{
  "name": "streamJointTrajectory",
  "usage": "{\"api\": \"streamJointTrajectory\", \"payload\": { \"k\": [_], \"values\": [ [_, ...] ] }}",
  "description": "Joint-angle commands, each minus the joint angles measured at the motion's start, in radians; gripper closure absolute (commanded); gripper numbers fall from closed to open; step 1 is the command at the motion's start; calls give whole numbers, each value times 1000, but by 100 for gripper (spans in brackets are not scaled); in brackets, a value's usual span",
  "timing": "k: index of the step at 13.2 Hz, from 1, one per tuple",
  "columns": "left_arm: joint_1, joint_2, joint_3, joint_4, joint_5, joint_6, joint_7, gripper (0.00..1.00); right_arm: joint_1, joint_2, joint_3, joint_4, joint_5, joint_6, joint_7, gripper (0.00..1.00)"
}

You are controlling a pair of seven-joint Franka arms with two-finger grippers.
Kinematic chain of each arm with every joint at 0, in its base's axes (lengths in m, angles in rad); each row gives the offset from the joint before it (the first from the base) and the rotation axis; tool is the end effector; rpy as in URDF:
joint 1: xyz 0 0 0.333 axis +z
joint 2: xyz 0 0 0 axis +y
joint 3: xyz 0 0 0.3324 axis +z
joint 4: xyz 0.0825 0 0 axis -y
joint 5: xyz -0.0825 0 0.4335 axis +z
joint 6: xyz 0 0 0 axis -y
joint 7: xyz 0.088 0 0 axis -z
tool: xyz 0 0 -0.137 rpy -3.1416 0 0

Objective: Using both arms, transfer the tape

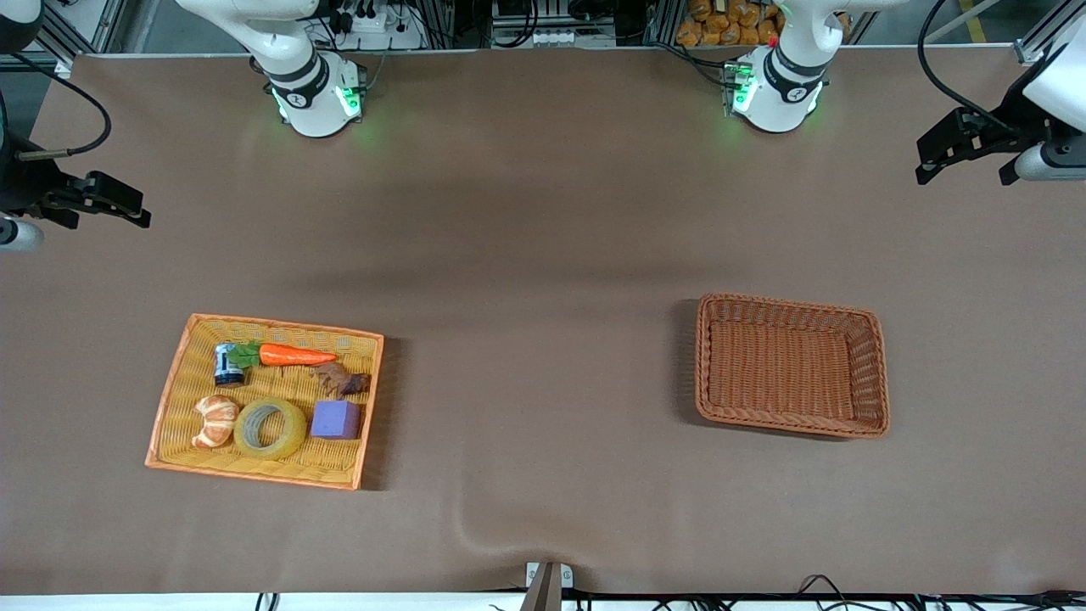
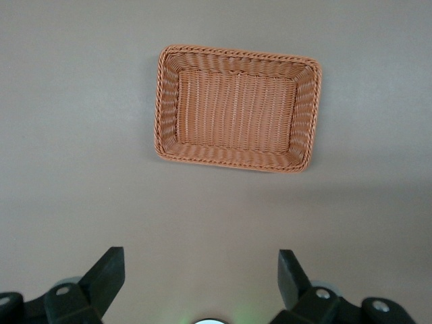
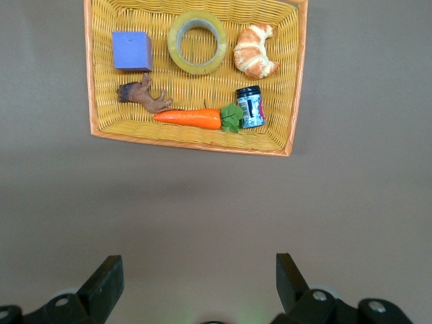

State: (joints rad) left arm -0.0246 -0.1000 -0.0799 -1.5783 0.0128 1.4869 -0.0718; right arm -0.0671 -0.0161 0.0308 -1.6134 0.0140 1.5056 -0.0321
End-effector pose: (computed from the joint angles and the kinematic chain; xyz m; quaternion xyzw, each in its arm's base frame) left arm 0.5591 -0.0592 0.6578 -0.9998 0.0156 -0.0050 0.0100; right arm 0.5874 -0.0192 0.5932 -0.9989 0.0020 0.0456 0.0083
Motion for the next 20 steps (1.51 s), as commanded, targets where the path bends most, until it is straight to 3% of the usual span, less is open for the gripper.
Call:
{"api": "streamJointTrajectory", "payload": {
  "k": [1, 20],
  "values": [
    [5, 11, -3, 27, 15, -19, 18, 0, -11, -18, 11, -11, -9, -19, -8, 0],
    [-9, 39, -4, 32, 24, -16, 14, 0, -25, -1, 9, -58, -6, -5, -6, 0]
  ]
}}
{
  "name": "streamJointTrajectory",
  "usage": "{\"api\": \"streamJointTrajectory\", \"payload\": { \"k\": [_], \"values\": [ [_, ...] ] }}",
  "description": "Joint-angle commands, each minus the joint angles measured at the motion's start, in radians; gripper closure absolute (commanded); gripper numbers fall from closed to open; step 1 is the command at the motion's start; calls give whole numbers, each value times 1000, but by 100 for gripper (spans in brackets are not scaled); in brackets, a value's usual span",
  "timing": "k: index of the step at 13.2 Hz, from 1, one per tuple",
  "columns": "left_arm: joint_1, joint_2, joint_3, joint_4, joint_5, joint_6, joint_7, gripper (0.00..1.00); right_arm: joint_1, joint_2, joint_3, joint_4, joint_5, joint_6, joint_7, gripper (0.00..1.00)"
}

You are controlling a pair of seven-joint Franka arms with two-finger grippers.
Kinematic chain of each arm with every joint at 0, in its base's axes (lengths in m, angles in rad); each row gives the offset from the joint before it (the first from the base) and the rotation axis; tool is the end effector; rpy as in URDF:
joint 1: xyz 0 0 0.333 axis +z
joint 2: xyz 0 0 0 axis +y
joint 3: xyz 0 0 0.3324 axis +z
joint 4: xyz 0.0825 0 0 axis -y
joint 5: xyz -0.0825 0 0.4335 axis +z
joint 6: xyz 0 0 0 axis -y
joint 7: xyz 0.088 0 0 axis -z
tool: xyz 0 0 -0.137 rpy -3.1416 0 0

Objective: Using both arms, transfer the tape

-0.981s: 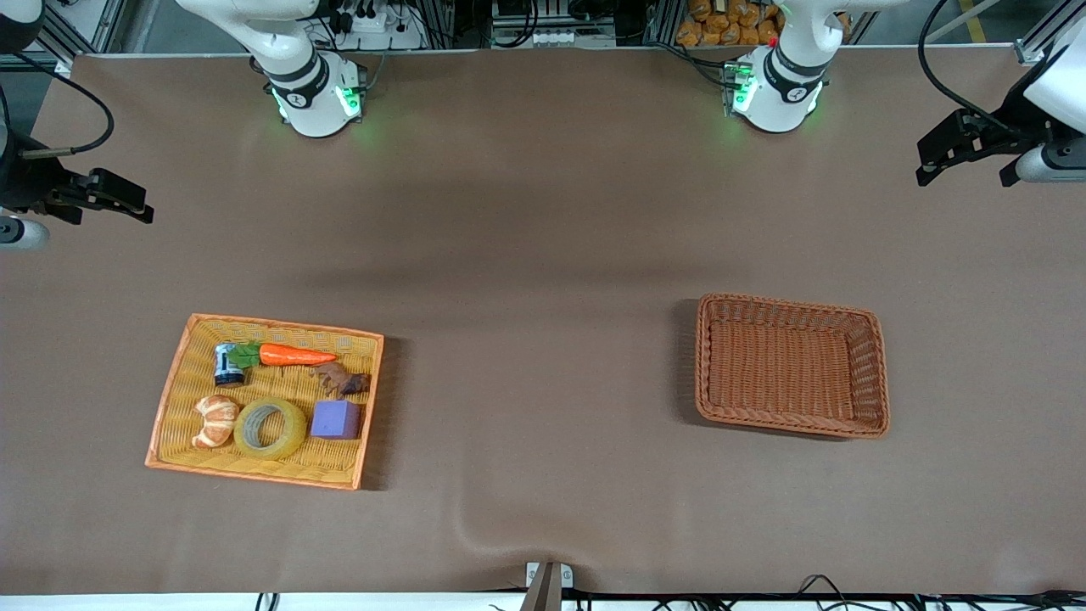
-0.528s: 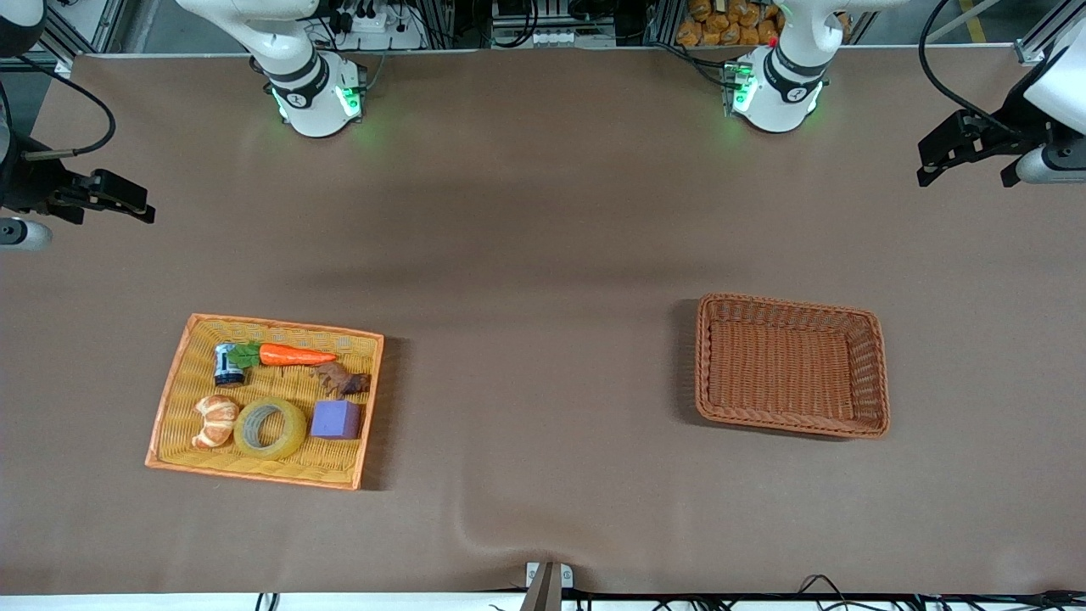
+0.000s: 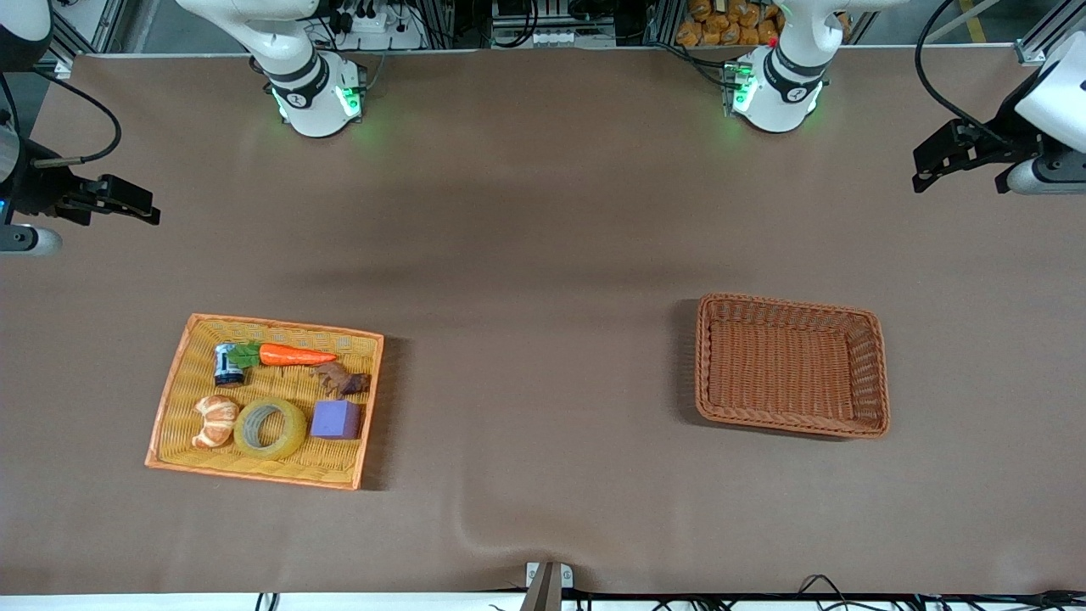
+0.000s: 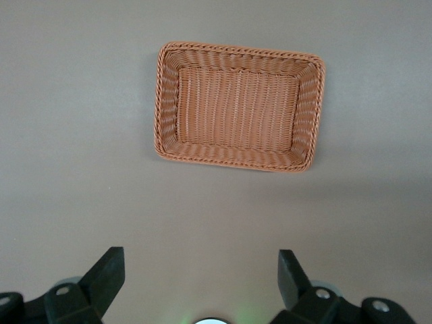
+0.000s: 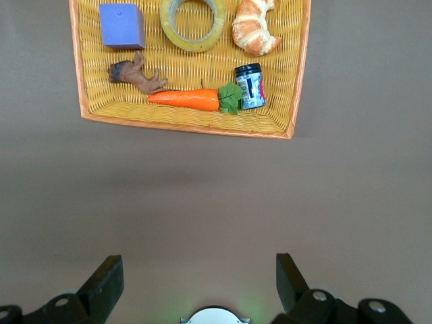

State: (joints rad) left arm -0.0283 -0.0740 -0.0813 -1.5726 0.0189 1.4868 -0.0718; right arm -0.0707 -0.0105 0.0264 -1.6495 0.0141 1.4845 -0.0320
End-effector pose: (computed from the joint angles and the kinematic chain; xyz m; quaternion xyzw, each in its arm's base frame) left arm 0.5673 -0.0614 0.6460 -0.9997 0.0180 0.0049 0.0129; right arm 0.5825 -0.0237 0.5701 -0.9970 0.0061 0.0769 0.0098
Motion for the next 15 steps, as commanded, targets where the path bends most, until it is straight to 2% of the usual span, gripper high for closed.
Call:
{"api": "streamJointTrajectory", "payload": {
  "k": [1, 5, 9, 11, 15],
  "values": [
    [-5, 14, -3, 26, 18, -17, 17, 0, -21, -8, 14, -35, -6, 25, -6, 0],
    [-1, 13, -3, 26, 19, -17, 23, 0, -23, -9, 14, -67, -6, 61, -8, 0],
    [7, 13, -3, 26, 21, -16, 26, 0, -34, -3, 14, -185, -8, 261, -14, 0],
    [7, 13, -3, 26, 19, -17, 23, 0, -50, 87, 12, -164, -8, 322, 12, 0],
    [1, 13, -3, 25, 19, -17, 20, 0, -106, 352, 12, -1, 1, 416, 76, 0]
  ]
}}
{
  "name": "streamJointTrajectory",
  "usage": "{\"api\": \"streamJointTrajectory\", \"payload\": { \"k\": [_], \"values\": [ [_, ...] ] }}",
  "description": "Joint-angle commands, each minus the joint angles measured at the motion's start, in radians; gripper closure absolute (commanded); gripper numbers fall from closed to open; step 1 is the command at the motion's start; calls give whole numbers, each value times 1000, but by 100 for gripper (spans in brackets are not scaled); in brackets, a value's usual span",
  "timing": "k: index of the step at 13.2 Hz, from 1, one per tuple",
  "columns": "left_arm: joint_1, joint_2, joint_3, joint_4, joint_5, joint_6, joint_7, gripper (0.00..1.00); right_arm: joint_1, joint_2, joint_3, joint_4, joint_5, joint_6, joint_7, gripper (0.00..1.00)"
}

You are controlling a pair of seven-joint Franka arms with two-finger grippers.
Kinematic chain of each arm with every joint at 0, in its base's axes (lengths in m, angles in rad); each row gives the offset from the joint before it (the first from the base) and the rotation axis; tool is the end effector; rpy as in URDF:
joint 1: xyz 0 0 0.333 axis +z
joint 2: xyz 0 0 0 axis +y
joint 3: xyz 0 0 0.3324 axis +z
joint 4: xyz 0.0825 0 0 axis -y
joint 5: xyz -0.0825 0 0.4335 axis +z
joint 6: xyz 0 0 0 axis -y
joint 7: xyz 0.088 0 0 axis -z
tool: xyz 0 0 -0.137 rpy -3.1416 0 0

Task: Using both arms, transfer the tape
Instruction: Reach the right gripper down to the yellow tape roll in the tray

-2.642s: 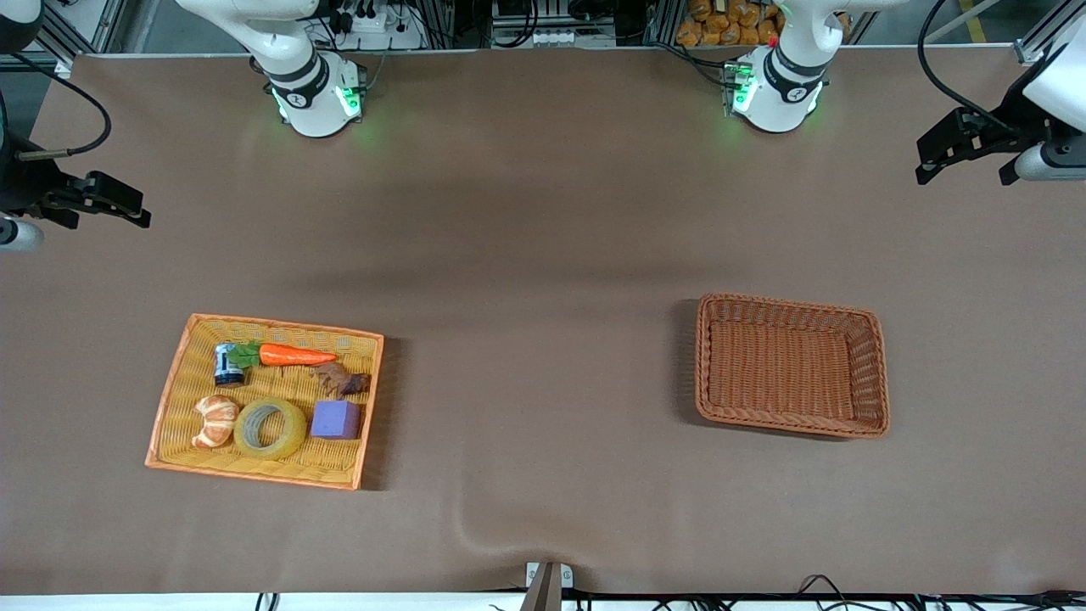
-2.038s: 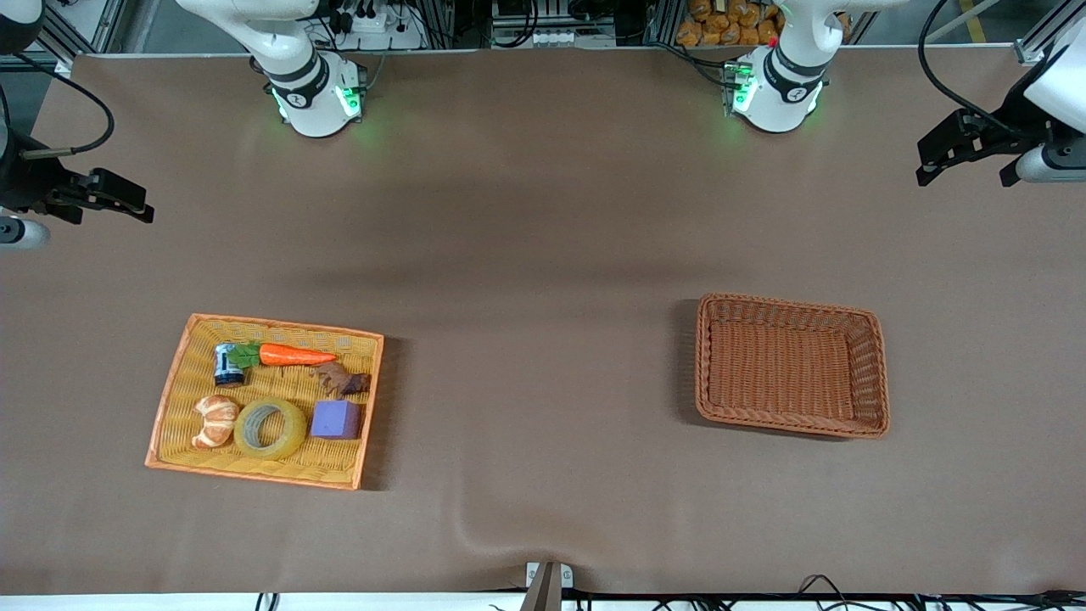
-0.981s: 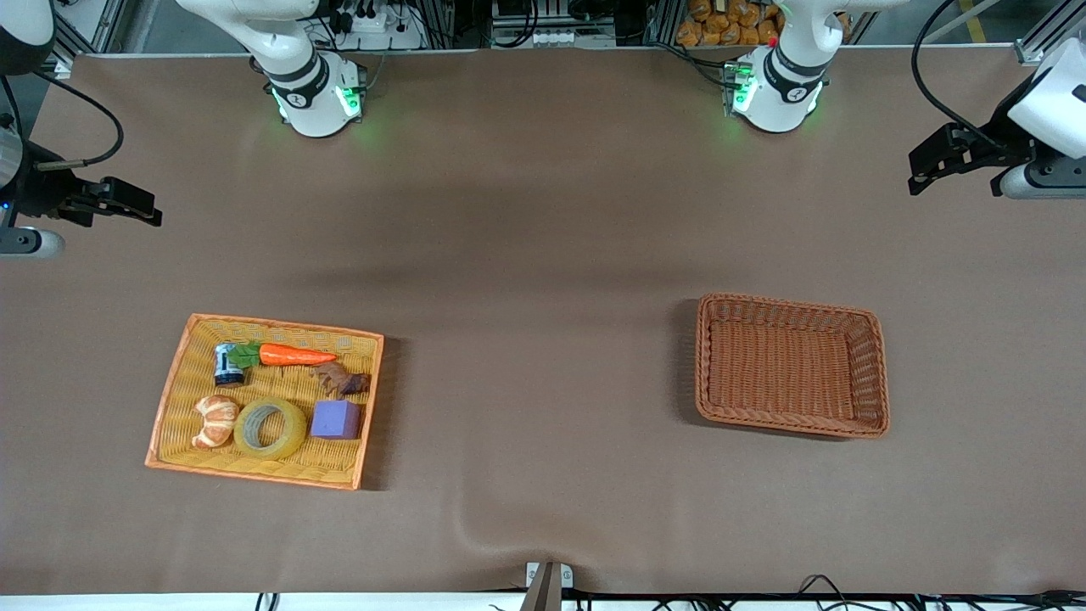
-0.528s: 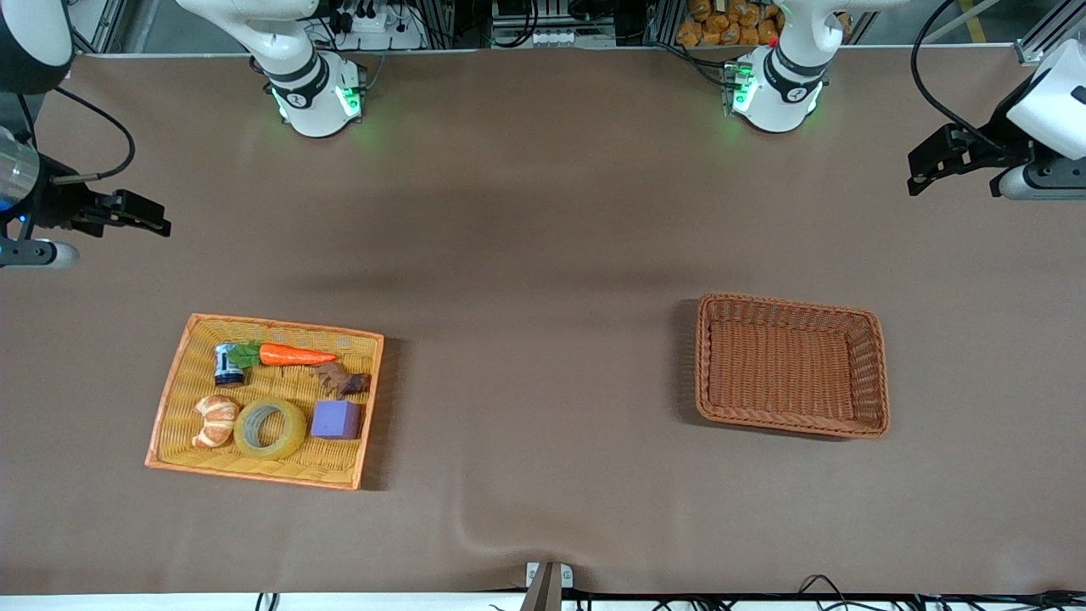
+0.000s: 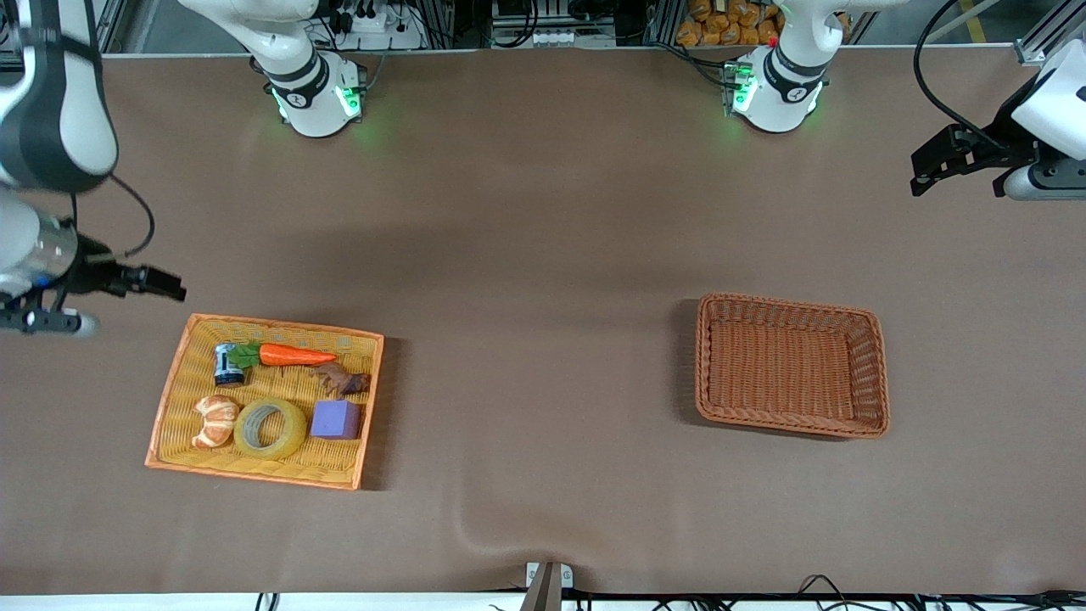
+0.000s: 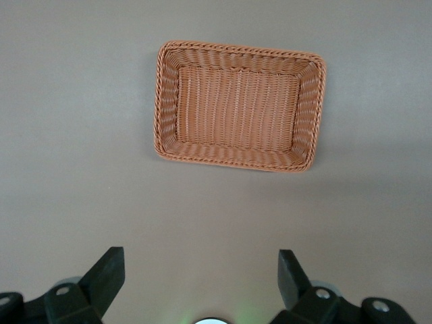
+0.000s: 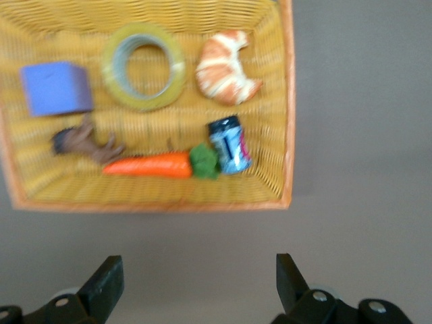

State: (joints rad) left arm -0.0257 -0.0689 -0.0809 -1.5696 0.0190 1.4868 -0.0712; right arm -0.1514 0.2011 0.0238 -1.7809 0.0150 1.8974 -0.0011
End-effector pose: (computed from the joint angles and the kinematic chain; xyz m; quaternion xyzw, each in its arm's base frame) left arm 0.5691 -0.0598 0.6446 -0.9998 0.0169 0.0059 0.0128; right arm 0.6485 -0.0823 0.4007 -0.9969 0.0660 0.0416 0.0121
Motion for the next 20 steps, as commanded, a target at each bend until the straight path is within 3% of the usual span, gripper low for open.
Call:
{"api": "streamJointTrajectory", "payload": {
  "k": [1, 7, 16, 20],
  "values": [
    [-5, 8, -3, 22, 21, -17, 18, 0, -31, 190, 16, 152, -1, 26, 77, 0],
    [-8, 17, -7, 22, 21, -17, 16, 0, -34, 333, 16, 176, -4, 198, 309, 0],
    [-7, 17, -10, 22, 21, -17, 16, 0, 25, 517, 15, 328, -21, 203, 452, 0],
    [-2, 18, -10, 23, 21, -17, 17, 0, 52, 561, 15, 391, -93, 201, 435, 0]
  ]
}}
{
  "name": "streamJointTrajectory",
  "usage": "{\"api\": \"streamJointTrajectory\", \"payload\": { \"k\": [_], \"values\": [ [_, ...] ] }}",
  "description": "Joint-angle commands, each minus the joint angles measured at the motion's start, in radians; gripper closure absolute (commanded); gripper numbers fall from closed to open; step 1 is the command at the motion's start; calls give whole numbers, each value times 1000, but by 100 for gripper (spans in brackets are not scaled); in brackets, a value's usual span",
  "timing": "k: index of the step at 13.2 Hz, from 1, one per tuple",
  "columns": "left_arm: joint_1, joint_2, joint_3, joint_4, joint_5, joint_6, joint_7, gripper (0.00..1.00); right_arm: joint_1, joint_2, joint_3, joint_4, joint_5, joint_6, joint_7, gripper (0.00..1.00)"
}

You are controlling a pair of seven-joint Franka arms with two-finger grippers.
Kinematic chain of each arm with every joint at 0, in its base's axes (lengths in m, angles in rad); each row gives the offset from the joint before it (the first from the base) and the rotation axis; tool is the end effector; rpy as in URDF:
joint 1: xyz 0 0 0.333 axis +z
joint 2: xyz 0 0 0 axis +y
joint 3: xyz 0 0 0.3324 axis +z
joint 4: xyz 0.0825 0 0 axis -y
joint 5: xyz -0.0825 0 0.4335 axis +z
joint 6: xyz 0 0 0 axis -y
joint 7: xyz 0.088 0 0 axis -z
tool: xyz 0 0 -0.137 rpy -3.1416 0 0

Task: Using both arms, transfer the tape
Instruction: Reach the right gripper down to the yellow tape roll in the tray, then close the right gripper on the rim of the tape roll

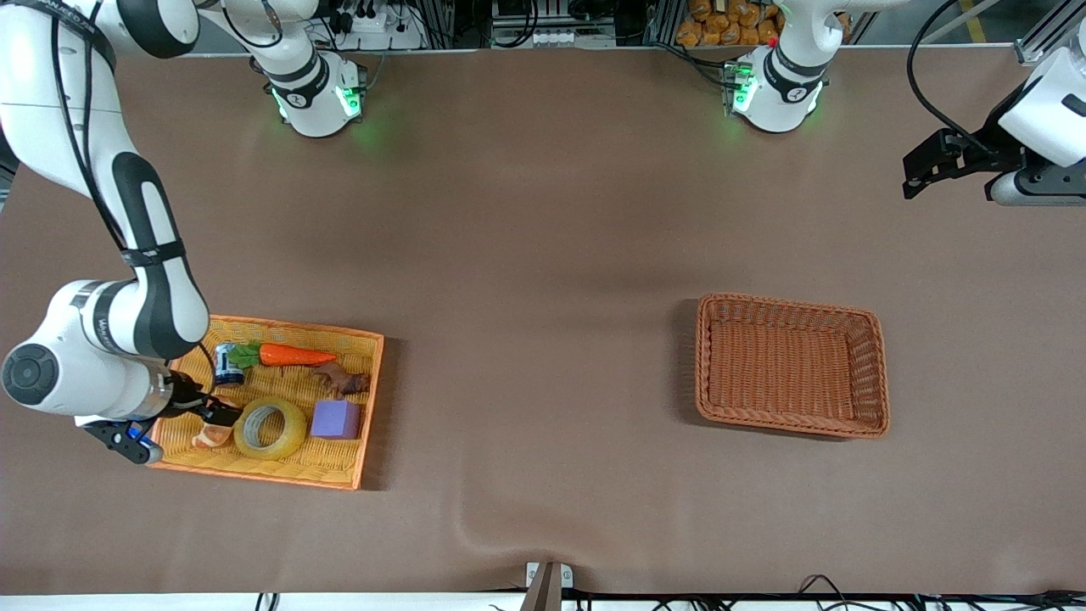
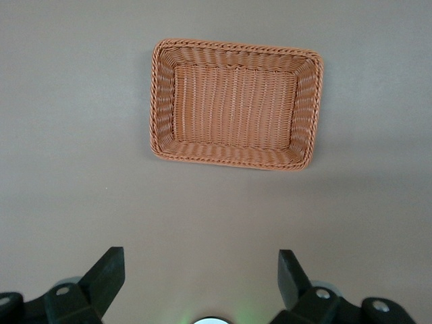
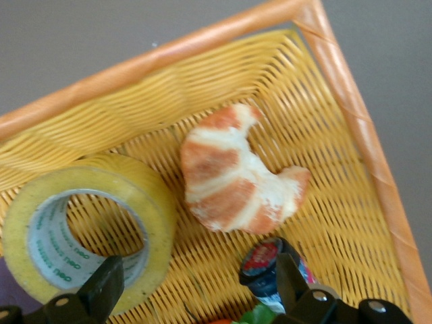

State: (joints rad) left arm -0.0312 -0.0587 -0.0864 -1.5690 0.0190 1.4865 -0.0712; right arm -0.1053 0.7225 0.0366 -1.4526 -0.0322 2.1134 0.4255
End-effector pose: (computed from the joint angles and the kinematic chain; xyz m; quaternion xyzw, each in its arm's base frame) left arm 0.5715 -0.0662 0.6391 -0.9996 0.0224 0.0108 0.0131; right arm 0.7625 -0.0587 0.2075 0.9703 -0.2401 -0.0299 0.0067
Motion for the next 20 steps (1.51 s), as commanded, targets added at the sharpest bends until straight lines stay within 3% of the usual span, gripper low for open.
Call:
{"api": "streamJointTrajectory", "payload": {
  "k": [1, 2, 7, 11, 15, 20],
  "values": [
    [4, 8, -4, 23, 21, -17, 18, 0, 9, 41, 3, 64, -105, -15, -28, 0],
    [8, 7, -4, 23, 21, -15, 19, 0, 19, 49, 3, 66, -148, -9, -42, 0],
    [11, 7, 2, 23, 21, -17, 21, 0, 22, 64, 5, 63, -123, 45, -13, 0],
    [13, 7, 5, 23, 21, -17, 22, 0, 61, 78, 5, 61, -109, 45, 170, 0],
    [13, 7, 8, 23, 21, -15, 22, 0, 44, 80, 5, 55, 13, 46, 180, 0],
    [13, 16, 14, 24, 19, -6, 22, 0, 32, 100, 5, 52, 20, 48, 180, 0]
  ]
}}
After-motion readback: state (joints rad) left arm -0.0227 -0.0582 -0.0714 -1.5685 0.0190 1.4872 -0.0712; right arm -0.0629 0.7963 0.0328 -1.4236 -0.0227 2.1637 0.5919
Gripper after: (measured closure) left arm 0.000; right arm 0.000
